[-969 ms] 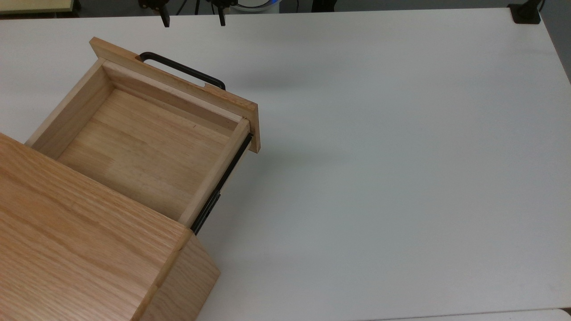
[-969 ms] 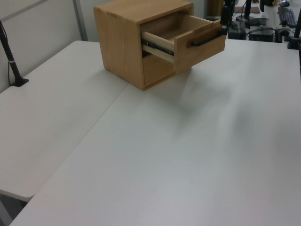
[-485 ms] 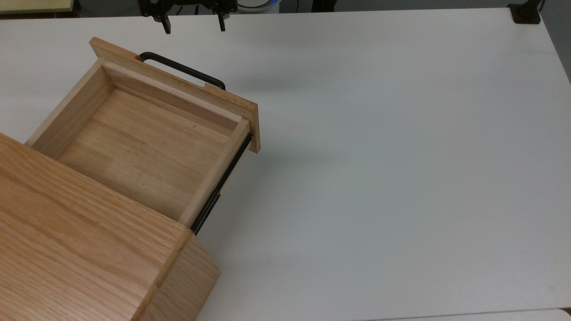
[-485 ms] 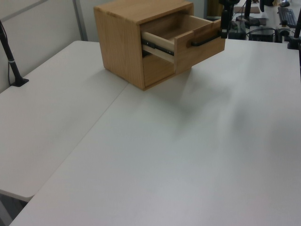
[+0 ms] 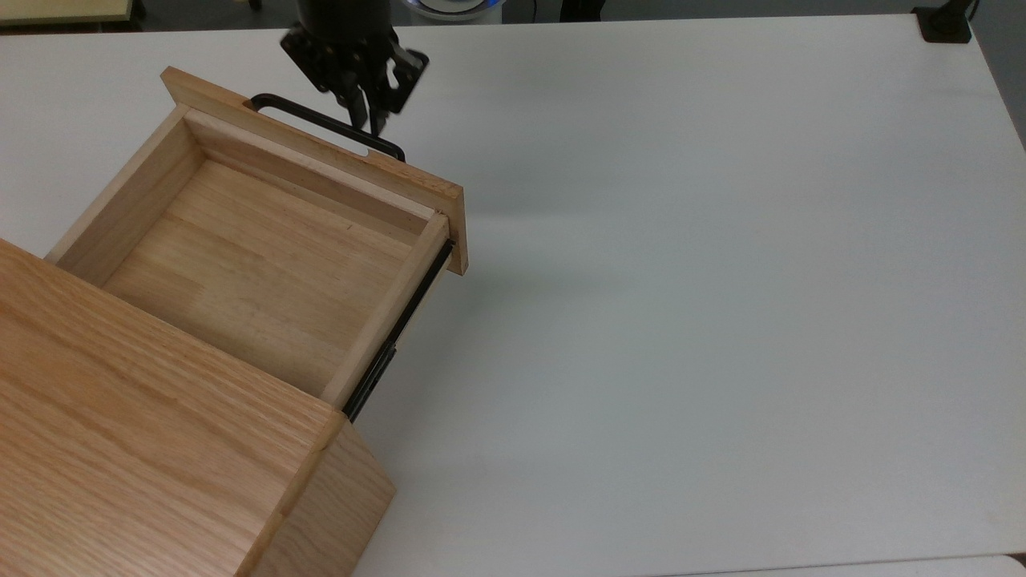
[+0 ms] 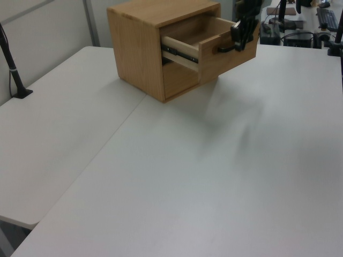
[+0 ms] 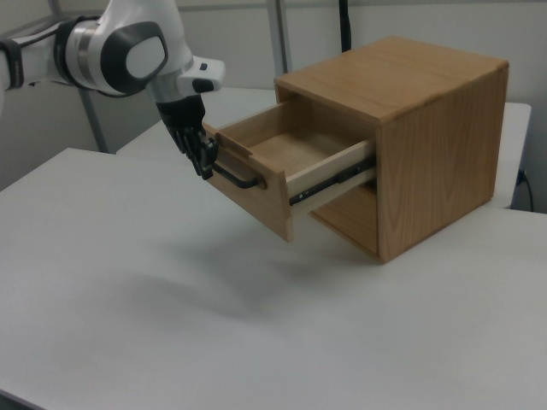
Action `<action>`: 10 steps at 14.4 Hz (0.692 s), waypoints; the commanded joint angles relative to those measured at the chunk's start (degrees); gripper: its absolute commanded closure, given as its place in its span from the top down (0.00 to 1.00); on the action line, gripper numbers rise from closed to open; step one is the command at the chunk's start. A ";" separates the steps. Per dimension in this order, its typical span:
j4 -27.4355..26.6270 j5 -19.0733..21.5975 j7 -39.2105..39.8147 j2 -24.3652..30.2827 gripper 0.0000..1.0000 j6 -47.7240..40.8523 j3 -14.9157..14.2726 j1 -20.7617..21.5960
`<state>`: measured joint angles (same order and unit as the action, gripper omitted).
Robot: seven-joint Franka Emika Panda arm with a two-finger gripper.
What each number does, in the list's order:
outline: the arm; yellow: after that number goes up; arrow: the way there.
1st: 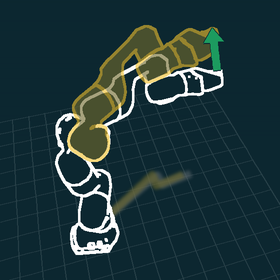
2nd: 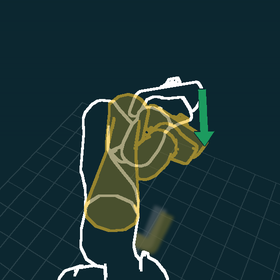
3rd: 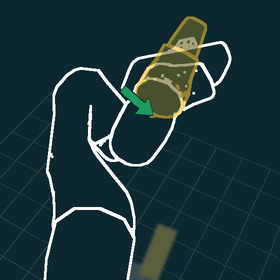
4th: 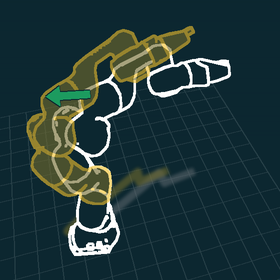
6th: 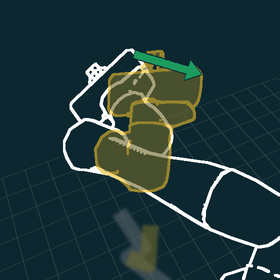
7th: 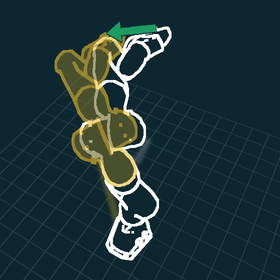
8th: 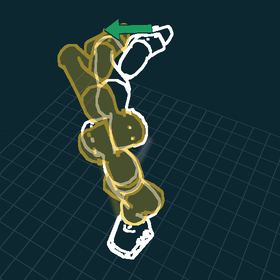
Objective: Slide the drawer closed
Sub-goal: 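Push the drawer front with the gripper into the wooden cabinet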
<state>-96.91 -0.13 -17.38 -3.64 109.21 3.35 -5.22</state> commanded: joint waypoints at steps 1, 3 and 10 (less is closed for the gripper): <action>-1.44 -0.22 -7.22 -0.40 0.08 5.11 -0.28 1.00; -0.66 -1.18 -7.84 -2.41 0.08 8.01 -0.28 0.91; 15.84 -5.93 -11.25 -16.37 0.09 11.90 -1.07 -1.98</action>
<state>-89.90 -4.20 -25.04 -13.88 120.85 2.61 -6.07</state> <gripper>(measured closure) 0.903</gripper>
